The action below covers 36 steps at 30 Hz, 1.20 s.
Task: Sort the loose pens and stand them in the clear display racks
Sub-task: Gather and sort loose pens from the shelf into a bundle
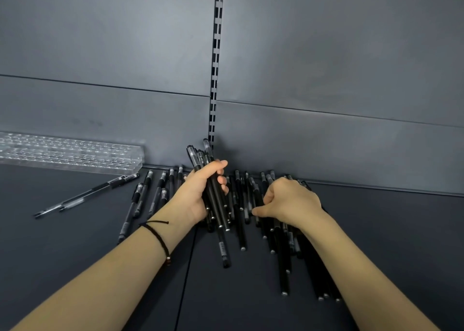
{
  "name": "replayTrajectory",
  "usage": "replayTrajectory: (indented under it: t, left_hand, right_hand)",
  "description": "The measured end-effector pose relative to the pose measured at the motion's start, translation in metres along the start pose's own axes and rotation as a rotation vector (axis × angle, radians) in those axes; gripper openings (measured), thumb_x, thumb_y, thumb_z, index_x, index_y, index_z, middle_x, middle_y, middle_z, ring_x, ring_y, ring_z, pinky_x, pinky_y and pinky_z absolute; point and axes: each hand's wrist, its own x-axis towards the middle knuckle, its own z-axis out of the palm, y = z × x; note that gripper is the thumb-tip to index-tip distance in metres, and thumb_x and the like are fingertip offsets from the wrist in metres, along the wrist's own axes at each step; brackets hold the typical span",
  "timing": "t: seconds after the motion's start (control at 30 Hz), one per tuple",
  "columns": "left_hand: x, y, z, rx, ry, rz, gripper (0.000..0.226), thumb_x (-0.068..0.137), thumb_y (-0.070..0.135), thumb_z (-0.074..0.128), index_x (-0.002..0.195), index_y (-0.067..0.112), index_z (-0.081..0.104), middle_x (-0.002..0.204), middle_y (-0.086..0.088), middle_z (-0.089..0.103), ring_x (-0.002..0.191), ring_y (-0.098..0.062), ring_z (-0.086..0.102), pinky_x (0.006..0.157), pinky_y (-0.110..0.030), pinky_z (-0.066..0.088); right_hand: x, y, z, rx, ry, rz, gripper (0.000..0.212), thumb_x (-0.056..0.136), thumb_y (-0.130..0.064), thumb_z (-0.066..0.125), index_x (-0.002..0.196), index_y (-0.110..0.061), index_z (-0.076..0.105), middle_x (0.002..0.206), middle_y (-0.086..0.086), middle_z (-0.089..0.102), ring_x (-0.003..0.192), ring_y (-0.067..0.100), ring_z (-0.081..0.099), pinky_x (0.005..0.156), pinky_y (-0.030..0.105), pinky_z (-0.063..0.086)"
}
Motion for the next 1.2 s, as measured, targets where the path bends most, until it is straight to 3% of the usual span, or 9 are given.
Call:
replayTrajectory:
  t: [0.13,0.27,0.4,0.57,0.7,0.87,1.0,1.1,1.2]
  left_hand:
    - [-0.001,0.0,0.0,0.012,0.003,-0.025,0.018,0.083,0.014,0.071,0.075,0.019,0.055,0.061,0.006,0.049,0.046,-0.006,0.047,0.045,-0.018,0.044]
    - [-0.002,0.004,0.002,-0.027,0.021,-0.039,0.022,0.085,0.014,0.069,0.069,0.018,0.054,0.06,0.006,0.049,0.046,-0.005,0.046,0.045,-0.017,0.044]
    - [-0.003,0.012,0.001,-0.098,0.018,-0.032,0.027,0.087,0.015,0.067,0.065,0.018,0.052,0.059,0.006,0.049,0.046,-0.005,0.046,0.046,-0.017,0.043]
    - [-0.005,0.013,0.002,-0.101,-0.032,-0.042,0.024,0.088,0.015,0.065,0.065,0.015,0.058,0.065,0.004,0.054,0.048,-0.005,0.049,0.046,-0.018,0.045]
    - [-0.008,0.011,0.003,-0.035,-0.042,-0.045,0.031,0.091,0.014,0.061,0.061,0.011,0.069,0.067,0.0,0.059,0.052,-0.009,0.056,0.051,-0.02,0.051]
    - [-0.009,0.012,0.001,-0.03,0.01,-0.054,0.023,0.09,0.015,0.062,0.069,0.01,0.068,0.064,-0.001,0.06,0.053,-0.01,0.057,0.054,-0.021,0.053]
    - [-0.007,0.012,0.0,-0.035,0.029,-0.065,0.019,0.089,0.016,0.063,0.071,0.01,0.066,0.063,0.0,0.059,0.053,-0.011,0.056,0.056,-0.021,0.053]
    - [-0.008,0.011,0.001,-0.034,0.033,-0.061,0.02,0.09,0.016,0.062,0.071,0.01,0.066,0.062,0.0,0.059,0.053,-0.011,0.056,0.056,-0.021,0.053]
    - [-0.009,0.012,0.001,-0.037,0.039,-0.06,0.019,0.09,0.016,0.062,0.072,0.01,0.065,0.062,0.0,0.059,0.053,-0.011,0.056,0.055,-0.021,0.053]
  right_hand:
    - [0.001,0.005,0.002,0.146,-0.048,-0.057,0.027,0.071,-0.048,0.08,0.081,-0.028,0.065,0.081,-0.013,0.062,0.086,0.01,0.063,0.088,0.04,0.053]
    - [0.0,0.006,0.003,0.216,-0.063,-0.062,0.03,0.067,-0.049,0.082,0.08,-0.027,0.067,0.077,-0.013,0.062,0.078,0.006,0.06,0.085,0.037,0.055]
    - [-0.003,0.002,0.004,0.141,-0.066,-0.052,0.031,0.07,-0.056,0.077,0.075,-0.026,0.068,0.083,-0.012,0.068,0.093,0.007,0.06,0.091,0.039,0.052]
    - [0.001,0.0,0.012,0.165,-0.046,-0.016,0.028,0.074,-0.052,0.077,0.069,-0.025,0.069,0.102,-0.003,0.066,0.123,0.012,0.044,0.095,0.041,0.048]
    - [0.008,0.004,0.017,0.328,-0.05,0.021,0.022,0.074,-0.041,0.08,0.067,-0.022,0.07,0.105,-0.001,0.068,0.124,0.016,0.049,0.1,0.042,0.047]
    - [0.004,-0.002,0.014,0.103,0.038,0.014,0.019,0.082,-0.038,0.069,0.08,-0.02,0.074,0.103,-0.005,0.066,0.122,0.018,0.042,0.083,0.029,0.04]
    - [0.005,-0.001,0.013,0.119,0.046,0.027,0.022,0.078,-0.047,0.074,0.08,-0.025,0.075,0.104,-0.005,0.067,0.128,0.017,0.037,0.089,0.032,0.042]
    - [0.011,0.005,0.019,0.25,0.044,0.066,0.02,0.072,-0.042,0.079,0.065,-0.024,0.074,0.096,-0.002,0.07,0.122,0.017,0.048,0.092,0.036,0.05]
    - [0.01,0.008,0.017,0.468,0.08,0.102,0.016,0.071,-0.03,0.081,0.06,-0.02,0.073,0.083,-0.005,0.073,0.093,0.012,0.065,0.083,0.035,0.056]
